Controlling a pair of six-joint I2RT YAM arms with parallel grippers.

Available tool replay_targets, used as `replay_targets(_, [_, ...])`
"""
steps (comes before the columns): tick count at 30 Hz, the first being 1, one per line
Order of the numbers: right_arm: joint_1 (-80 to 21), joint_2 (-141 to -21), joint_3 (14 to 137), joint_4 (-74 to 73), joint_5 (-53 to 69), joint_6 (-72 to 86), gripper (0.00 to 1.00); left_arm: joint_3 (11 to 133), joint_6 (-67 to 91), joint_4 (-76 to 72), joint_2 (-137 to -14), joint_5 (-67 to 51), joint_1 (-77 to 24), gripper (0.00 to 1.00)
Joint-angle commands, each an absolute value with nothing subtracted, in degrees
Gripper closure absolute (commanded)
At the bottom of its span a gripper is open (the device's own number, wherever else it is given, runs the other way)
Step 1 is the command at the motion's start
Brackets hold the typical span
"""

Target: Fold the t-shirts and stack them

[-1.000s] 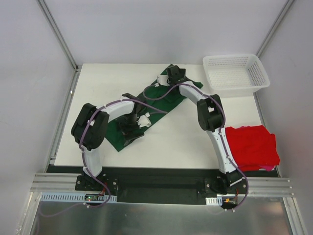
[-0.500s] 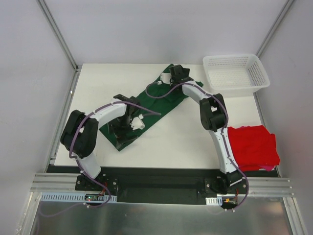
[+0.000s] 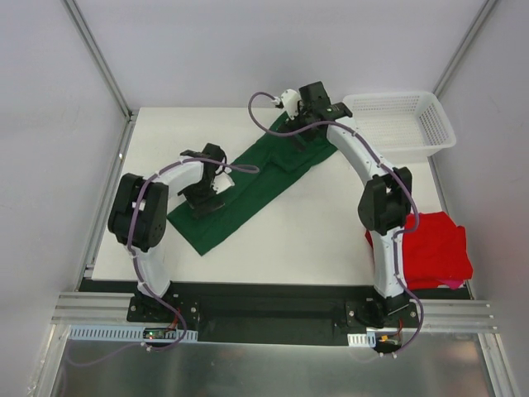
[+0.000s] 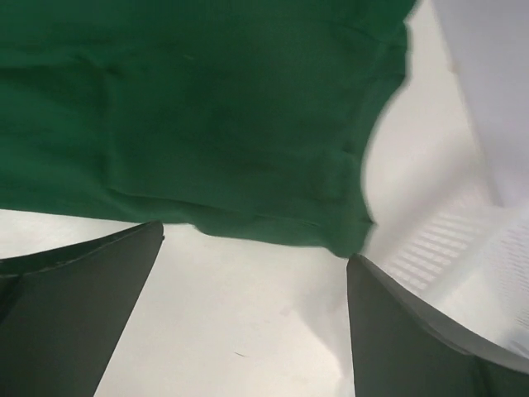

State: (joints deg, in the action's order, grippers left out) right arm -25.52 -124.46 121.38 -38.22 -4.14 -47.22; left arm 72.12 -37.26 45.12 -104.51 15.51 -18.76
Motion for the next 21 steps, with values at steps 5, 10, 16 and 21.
replay_targets(5, [-23.0,-127.0,123.7,-51.1,25.5,-34.1,0.00,69.2,-43.9,33.4,-111.6,20.8,-18.0,0.01])
replay_targets(10, [-22.7,-127.3,127.0,-58.1,31.5,-36.3,0.00,68.1,-43.2,33.5,-112.9,19.7,-18.5,0.01])
replay_targets(16, [-21.7,-129.4,133.8,-62.7,28.5,-39.0,0.00,65.4,-42.9,34.9,-109.1,19.0,-22.2,0.01])
replay_targets(21, [-20.8,-129.9,134.3,-60.3,24.5,-40.2,0.00,66.8,-41.0,38.7,-106.6,15.5,-28.1,0.01])
